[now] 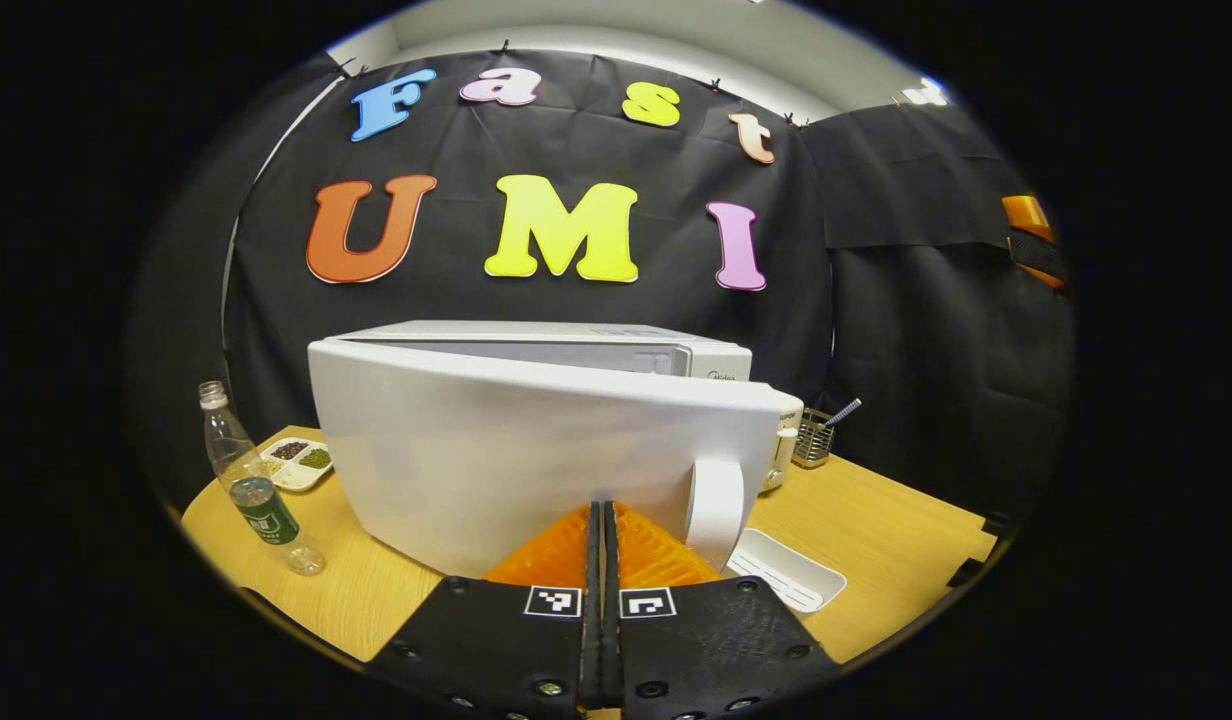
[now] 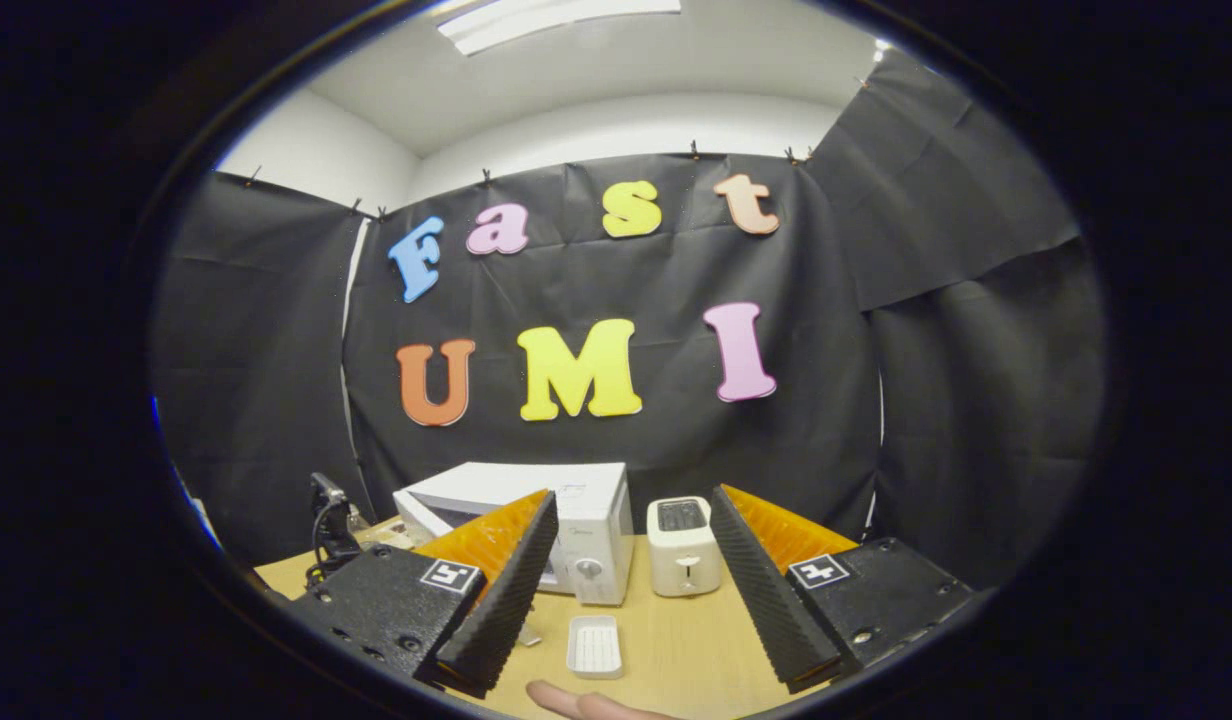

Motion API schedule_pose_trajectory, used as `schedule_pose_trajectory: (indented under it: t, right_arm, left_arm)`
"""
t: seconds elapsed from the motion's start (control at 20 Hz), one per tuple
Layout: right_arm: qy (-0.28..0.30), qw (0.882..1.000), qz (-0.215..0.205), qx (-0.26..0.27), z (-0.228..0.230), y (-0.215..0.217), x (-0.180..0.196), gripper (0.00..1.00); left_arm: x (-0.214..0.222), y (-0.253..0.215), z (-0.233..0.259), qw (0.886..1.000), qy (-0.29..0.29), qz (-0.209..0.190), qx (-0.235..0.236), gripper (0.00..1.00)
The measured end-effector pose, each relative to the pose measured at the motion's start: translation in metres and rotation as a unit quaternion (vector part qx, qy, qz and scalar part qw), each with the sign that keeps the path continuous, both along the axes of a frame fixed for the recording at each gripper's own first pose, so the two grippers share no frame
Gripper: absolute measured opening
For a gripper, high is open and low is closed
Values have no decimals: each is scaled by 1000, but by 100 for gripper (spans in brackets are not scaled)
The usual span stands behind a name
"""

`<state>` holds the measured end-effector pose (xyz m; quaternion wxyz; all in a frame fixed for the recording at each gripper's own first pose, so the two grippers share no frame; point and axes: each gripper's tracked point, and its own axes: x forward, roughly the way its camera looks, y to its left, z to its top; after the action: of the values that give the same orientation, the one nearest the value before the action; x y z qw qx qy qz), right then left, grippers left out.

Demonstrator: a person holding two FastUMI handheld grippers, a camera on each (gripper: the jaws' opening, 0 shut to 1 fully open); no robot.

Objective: Open the microwave oven with the left hand, put the food in, and close the microwave oven.

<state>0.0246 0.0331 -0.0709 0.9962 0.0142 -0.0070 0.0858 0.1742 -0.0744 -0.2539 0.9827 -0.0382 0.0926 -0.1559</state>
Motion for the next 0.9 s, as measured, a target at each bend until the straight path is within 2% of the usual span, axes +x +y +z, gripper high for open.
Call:
schedule_pose_trajectory:
  t: [0.3,0.55,0.7,0.8,0.9]
  right_arm:
    - [10,1000,-10,3,-11,-23,18,98]
    - [7,999,-22,25,-12,-44,20,98]
    - [13,999,-27,24,-16,-50,10,98]
    - [17,999,-23,32,-19,-50,-1,97]
    - [19,999,-17,36,-23,-51,-18,97]
  left_arm:
    - [42,-21,-13,1000,5,4,-2,0]
    - [75,-36,-19,1000,0,11,7,0]
    - [94,-43,-20,999,-3,22,23,0]
    - [105,-46,-27,999,15,45,16,0]
    - [108,-56,-26,999,13,41,7,0]
